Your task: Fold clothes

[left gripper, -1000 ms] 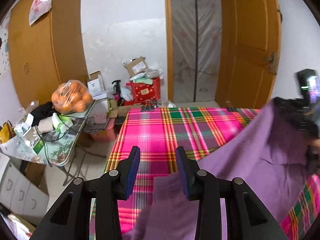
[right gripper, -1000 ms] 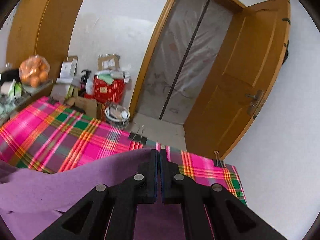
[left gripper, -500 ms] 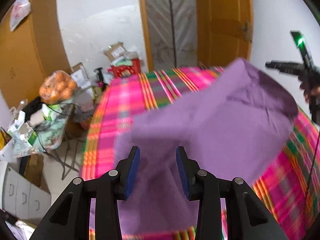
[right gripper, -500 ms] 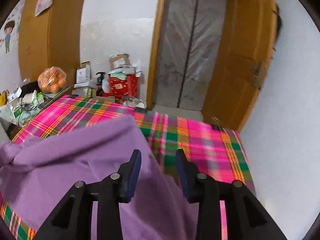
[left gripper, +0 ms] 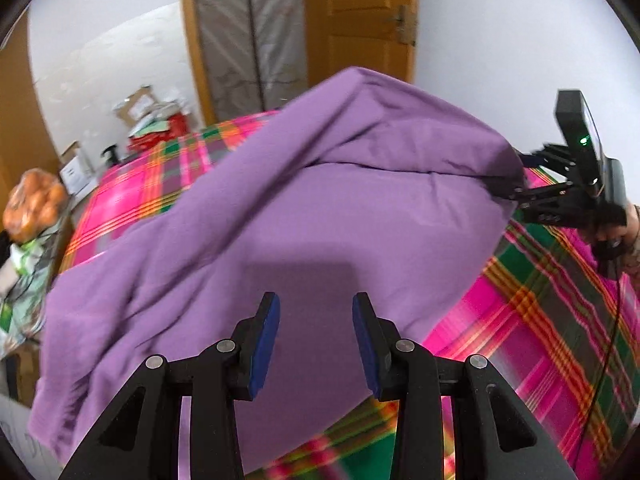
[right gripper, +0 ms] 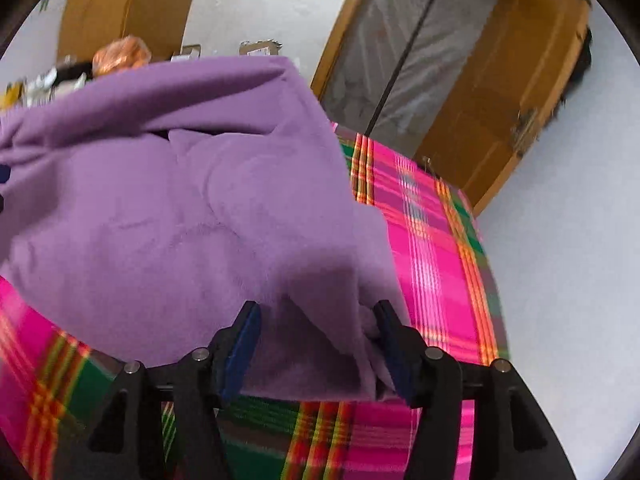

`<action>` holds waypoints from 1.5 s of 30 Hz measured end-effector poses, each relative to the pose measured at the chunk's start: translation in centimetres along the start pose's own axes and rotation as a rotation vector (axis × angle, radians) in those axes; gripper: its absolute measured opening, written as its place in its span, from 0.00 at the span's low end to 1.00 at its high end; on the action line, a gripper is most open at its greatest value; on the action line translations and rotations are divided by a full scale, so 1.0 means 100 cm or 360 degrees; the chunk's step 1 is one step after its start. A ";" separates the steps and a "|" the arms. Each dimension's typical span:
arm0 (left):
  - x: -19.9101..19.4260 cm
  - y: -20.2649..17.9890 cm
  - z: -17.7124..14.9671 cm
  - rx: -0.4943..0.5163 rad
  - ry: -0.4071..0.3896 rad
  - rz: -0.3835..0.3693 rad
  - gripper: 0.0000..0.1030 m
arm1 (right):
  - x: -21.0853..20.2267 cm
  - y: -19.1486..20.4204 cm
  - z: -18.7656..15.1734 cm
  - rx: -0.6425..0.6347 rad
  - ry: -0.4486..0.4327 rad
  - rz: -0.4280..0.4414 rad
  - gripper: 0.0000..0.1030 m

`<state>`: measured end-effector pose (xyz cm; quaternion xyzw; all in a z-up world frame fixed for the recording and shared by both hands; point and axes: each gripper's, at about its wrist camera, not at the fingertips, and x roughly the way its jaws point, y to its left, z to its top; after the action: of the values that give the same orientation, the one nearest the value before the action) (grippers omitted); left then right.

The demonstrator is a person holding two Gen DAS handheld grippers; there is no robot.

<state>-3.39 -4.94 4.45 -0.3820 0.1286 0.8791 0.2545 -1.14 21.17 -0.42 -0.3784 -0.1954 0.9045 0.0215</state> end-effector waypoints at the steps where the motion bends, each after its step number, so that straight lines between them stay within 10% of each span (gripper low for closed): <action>1: 0.005 -0.006 0.003 0.0013 0.0007 -0.0014 0.38 | 0.001 0.004 0.001 -0.0039 -0.0008 -0.0023 0.57; 4: 0.016 -0.021 0.010 0.0045 0.0018 -0.0064 0.38 | 0.004 0.014 0.004 -0.0164 -0.0033 -0.0110 0.54; 9: 0.032 -0.034 0.014 0.0052 0.0057 -0.0103 0.38 | 0.011 0.010 0.022 -0.0200 -0.0085 -0.0230 0.17; 22: 0.037 -0.037 0.007 0.0070 0.0061 -0.0124 0.40 | 0.040 -0.042 0.100 0.0022 -0.0196 -0.0388 0.15; 31: 0.036 -0.034 0.004 0.0062 0.0052 -0.0137 0.40 | 0.097 -0.081 0.125 0.0273 -0.0006 -0.0420 0.20; 45: 0.031 -0.031 0.004 0.0056 0.0052 -0.0159 0.41 | 0.113 -0.126 0.114 0.0812 0.0071 -0.0029 0.25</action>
<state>-3.71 -1.09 2.37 -0.3978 0.1288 0.8565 0.3026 -18.45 31.03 3.84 -0.3788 0.0362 0.9158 0.1287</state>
